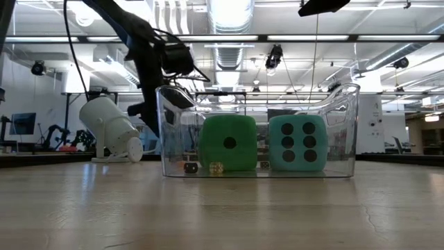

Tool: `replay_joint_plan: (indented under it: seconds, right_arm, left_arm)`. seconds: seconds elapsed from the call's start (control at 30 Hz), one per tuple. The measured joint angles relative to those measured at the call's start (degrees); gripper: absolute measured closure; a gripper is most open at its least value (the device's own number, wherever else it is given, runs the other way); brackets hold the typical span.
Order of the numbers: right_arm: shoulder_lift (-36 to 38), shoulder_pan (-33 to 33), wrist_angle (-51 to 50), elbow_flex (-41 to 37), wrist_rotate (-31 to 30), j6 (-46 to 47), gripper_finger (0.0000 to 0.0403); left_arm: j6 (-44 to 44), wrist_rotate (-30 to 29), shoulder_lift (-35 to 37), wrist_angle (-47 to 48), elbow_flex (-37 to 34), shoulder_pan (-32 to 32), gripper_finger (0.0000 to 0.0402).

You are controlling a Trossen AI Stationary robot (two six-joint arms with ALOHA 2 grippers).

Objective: Pick & Place Dice
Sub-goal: Put the small violet die into the transparent bin

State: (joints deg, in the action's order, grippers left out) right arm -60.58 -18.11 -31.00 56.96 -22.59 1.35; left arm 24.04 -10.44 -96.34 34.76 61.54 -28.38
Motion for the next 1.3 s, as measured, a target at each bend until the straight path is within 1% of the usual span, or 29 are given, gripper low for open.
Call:
replay_joint_plan:
  seconds: [0.23,0.6,0.8,1.17,1.3]
  right_arm:
    - [0.00,0.00,0.00,-0.02,0.00,-0.02,0.0003]
    - [0.00,0.01,0.02,-0.02,0.00,-0.01,0.0003]
    - [0.00,0.00,0.35,-0.02,0.00,0.55,0.0003]
    - [0.01,0.00,0.37,-0.02,0.00,1.66,0.0003]
    - [0.00,0.01,0.37,-0.02,0.01,1.66,0.0003]
  left_arm:
    - [-0.13,0.02,-2.46,-5.78,0.00,0.11,0.0227]
    - [-0.13,-0.61,-7.94,-7.41,0.00,0.11,0.0229]
    - [0.00,-3.49,-7.97,-8.15,0.00,0.11,0.0229]
    - [0.86,-3.57,-8.15,-8.24,-0.10,0.11,0.0233]
    - [1.57,-3.48,-8.15,-11.01,-2.23,0.11,0.0234]
